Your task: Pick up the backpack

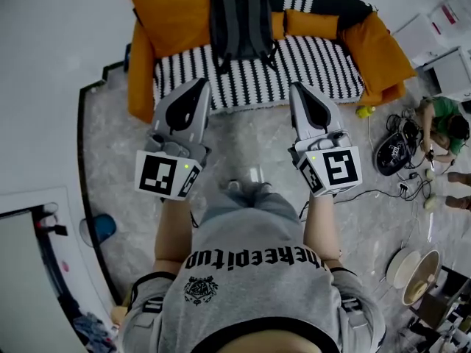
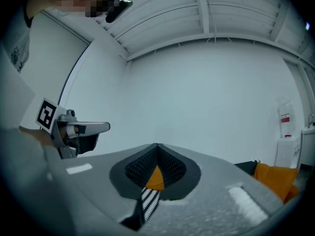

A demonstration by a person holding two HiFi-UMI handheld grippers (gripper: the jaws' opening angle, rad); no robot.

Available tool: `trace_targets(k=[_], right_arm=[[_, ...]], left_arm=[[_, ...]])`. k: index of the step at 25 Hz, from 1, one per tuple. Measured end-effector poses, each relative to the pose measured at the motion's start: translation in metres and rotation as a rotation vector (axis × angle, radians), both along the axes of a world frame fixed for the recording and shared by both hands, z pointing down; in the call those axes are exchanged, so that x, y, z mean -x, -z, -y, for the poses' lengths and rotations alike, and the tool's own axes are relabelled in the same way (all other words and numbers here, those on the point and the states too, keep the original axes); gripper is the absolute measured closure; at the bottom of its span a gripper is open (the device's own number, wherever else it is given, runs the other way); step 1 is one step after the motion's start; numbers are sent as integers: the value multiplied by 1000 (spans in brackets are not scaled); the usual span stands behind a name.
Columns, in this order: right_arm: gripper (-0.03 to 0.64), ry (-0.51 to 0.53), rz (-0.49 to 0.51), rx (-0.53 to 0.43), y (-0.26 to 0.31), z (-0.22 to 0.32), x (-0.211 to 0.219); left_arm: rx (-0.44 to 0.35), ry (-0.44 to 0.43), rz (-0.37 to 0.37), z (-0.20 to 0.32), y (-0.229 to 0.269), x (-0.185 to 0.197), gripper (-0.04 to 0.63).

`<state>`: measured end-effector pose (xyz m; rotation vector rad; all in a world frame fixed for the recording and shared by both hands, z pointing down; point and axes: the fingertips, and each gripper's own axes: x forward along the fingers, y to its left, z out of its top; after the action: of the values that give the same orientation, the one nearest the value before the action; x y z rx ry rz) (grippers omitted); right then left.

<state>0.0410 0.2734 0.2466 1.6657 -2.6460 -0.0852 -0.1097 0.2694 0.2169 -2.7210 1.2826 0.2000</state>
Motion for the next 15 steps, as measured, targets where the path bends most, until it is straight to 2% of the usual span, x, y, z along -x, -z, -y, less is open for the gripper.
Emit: trace_targets(k=[6, 15], right_arm=[[615, -30, 50, 3, -6, 6, 10], [615, -31, 45, 9, -10, 24, 12]], left_arm=[[13, -13, -4, 11, -9, 23, 578], [14, -26, -16, 35, -11, 26, 578]])
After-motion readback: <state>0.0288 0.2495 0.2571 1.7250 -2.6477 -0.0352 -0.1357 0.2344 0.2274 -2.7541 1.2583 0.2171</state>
